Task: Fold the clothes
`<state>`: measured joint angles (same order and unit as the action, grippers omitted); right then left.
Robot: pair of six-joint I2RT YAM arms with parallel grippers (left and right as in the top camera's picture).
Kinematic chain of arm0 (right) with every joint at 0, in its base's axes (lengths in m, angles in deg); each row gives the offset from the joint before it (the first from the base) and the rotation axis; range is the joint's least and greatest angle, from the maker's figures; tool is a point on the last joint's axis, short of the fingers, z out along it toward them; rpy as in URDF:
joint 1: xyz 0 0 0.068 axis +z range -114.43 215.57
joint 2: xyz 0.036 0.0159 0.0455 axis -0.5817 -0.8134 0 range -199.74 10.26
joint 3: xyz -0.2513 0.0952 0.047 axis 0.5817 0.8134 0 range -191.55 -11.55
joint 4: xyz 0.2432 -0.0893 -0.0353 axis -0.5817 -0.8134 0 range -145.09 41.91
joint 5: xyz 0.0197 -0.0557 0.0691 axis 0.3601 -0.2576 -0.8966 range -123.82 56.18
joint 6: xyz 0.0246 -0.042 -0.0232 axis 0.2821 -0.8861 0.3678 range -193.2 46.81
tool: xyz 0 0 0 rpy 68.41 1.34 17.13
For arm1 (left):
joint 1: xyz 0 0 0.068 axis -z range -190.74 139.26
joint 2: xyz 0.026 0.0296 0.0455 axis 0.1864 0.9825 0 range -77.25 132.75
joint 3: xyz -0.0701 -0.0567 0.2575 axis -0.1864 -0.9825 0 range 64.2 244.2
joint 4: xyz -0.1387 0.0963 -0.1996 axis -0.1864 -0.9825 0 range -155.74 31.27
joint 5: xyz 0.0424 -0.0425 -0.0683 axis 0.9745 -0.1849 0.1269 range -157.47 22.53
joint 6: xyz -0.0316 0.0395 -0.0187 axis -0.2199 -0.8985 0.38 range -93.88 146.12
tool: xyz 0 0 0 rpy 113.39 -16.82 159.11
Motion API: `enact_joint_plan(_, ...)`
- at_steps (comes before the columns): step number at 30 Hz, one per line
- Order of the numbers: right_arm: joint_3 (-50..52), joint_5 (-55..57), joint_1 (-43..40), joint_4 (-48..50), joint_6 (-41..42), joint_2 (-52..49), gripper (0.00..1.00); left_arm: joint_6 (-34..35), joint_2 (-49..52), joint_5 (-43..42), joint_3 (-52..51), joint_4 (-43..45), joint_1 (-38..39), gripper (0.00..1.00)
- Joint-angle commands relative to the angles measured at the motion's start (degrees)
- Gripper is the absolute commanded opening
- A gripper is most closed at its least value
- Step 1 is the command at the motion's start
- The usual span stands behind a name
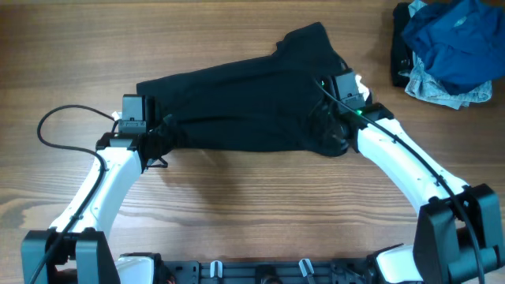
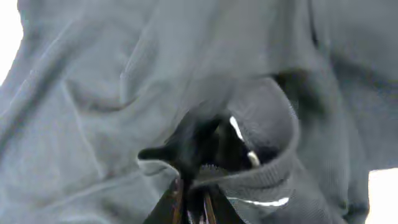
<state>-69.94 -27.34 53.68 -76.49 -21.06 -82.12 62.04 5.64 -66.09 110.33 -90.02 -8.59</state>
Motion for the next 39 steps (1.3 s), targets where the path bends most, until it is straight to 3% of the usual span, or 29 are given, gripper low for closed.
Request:
enact_joint_plan(1, -0.76, 6.56, -0.42, 1.90, -1.33, -2.71, 0.17, 0.55, 0.42, -0.52, 0.07, 0.13, 0.22, 1.00)
enact_joint_plan(4, -0.74, 7.52, -0.42, 4.04, -2.86, -6.40, 0.19, 0.55, 0.42, -0.52, 0.07, 0.15, 0.22, 0.99)
enact_joint_plan(5, -0.74, 7.56, -0.42, 4.72, -2.86, -7.32, 0.25, 0.52, 0.42, -0.52, 0.07, 0.15, 0.22, 0.99)
enact_joint_plan(6, -0.74, 7.69, -0.42, 5.75, -3.19, -7.74, 0.48, 0.52, 0.42, -0.52, 0.07, 0.13, 0.20, 1.00)
enact_joint_plan(9, -0.76, 8.48, -0.42, 13.27, -10.62, -7.54, 0.61, 0.52, 0.42, -0.52, 0.07, 0.15, 0.22, 1.00)
enact_joint_plan(12, -3.13, 16.22, -1.18, 12.72, -13.27, -4.87, 0.64, -0.48, 0.42, -1.01, 0.07, 0.07, 0.22, 0.99)
enact_joint_plan(14, -5.29, 14.71, -1.70, 10.56, -18.67, -0.92, 0.93, -2.97, 0.37, -2.21, 0.07, 0.15, 0.22, 1.00)
enact_joint_plan(15, -5.90, 11.10, -1.70, 8.39, -21.75, 1.77, 0.98, -2.95, 0.37, -2.23, 0.07, 0.15, 0.22, 1.00)
enact_joint_plan(19, -5.88, 2.45, -1.70, -2.47, -21.66, 3.41, 1.00, -2.95, 0.37, -1.77, 0.07, -0.48, 0.20, 0.99)
enact_joint_plan(22, -5.81, -9.88, -1.70, -3.56, -23.76, 3.32, 1.00, -2.91, 0.37, -2.12, 0.07, 0.48, 0.22, 0.98)
enact_joint_plan(24, -5.62, -17.16, -1.62, -4.83, -23.61, 3.28, 0.96, -2.91, 0.37, -4.76, 0.07, 2.03, 0.22, 0.93)
enact_joint_plan(26, -4.79, -17.73, -1.62, -5.11, -23.65, 3.08, 0.84, -2.95, 0.39, -5.90, 0.07, 4.76, 0.22, 0.77)
enact_joint_plan(28, -4.48, -17.62, -1.64, -5.03, -25.29, 1.05, 0.65, -3.48, 0.66, -6.78, 0.07, 9.46, 0.22, 0.54)
enact_joint_plan(30, -4.48, -17.35, -1.64, -3.82, -25.07, -2.47, 0.33, -4.00, 3.39, -11.06, 0.07, 14.08, 0.20, 0.25)
enact_joint_plan(32, -4.48, -17.64, -1.64, -3.37, -24.83, -5.66, 0.15, -3.74, 7.87, -12.31, 0.07, 15.82, 0.20, 0.17)
enact_joint_plan(36, -4.48, -17.64, -1.64, -3.39, -23.67, -10.38, 0.09, -3.56, 15.13, -12.28, 0.07, 18.10, -0.04, 0.15)
enact_joint_plan(39, -4.48, -14.73, -1.84, -2.93, -22.88, -12.98, 0.14, -3.52, 18.38, -12.07, 0.07, 20.48, -1.66, 0.14)
